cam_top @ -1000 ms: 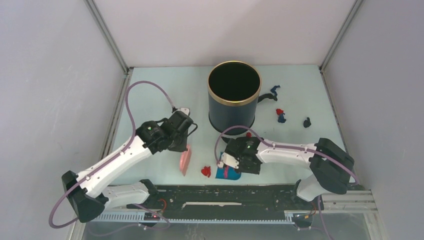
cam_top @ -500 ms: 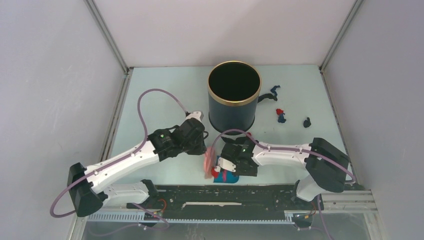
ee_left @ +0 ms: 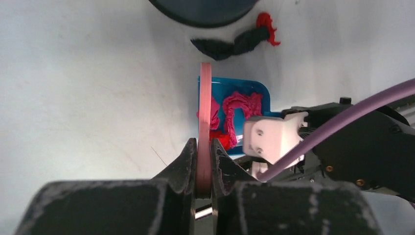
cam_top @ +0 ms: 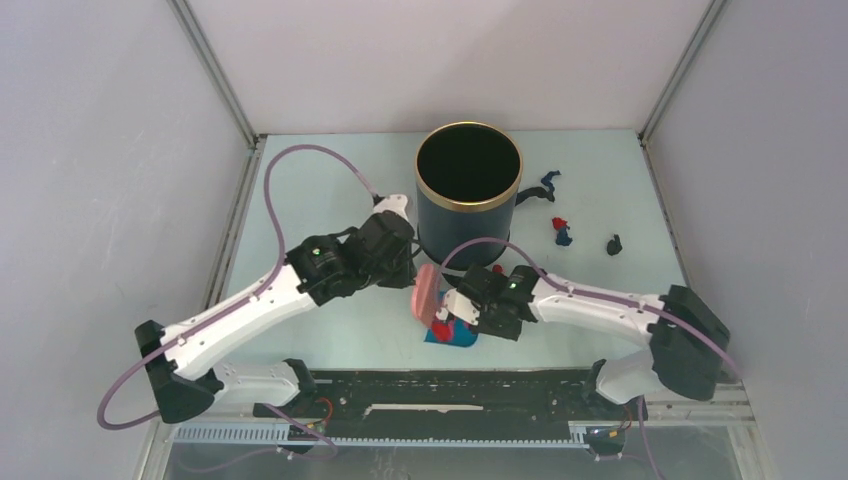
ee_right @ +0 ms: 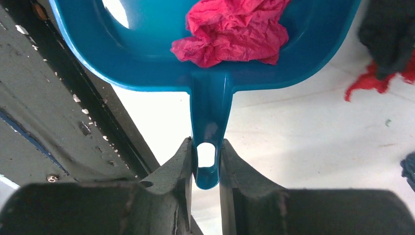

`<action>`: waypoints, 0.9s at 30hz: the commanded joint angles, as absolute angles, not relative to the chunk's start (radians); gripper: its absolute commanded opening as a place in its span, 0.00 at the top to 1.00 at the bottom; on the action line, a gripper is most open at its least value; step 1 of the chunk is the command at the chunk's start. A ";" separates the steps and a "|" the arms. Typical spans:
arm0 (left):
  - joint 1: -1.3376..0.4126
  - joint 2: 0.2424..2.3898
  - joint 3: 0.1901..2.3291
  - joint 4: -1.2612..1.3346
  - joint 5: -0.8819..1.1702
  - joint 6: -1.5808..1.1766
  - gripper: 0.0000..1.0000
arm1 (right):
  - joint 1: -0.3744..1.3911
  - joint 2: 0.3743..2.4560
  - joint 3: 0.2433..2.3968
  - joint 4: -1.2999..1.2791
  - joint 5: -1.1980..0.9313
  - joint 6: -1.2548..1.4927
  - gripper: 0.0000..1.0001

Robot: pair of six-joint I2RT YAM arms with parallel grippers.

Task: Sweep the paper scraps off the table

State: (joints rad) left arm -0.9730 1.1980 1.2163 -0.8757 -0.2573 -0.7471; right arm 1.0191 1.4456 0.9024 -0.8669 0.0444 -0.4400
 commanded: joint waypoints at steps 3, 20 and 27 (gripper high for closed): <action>-0.970 1.085 1.376 -1.029 -0.467 -0.642 1.00 | 0.991 1.307 0.917 -0.845 0.030 -0.442 1.00; -0.873 0.837 0.995 -0.891 -0.726 -0.571 1.00 | 0.948 1.137 1.028 -0.906 0.078 -0.567 1.00; -0.852 0.890 0.893 -0.810 -0.757 -0.533 1.00 | 0.939 1.149 1.155 -0.956 0.052 -0.632 1.00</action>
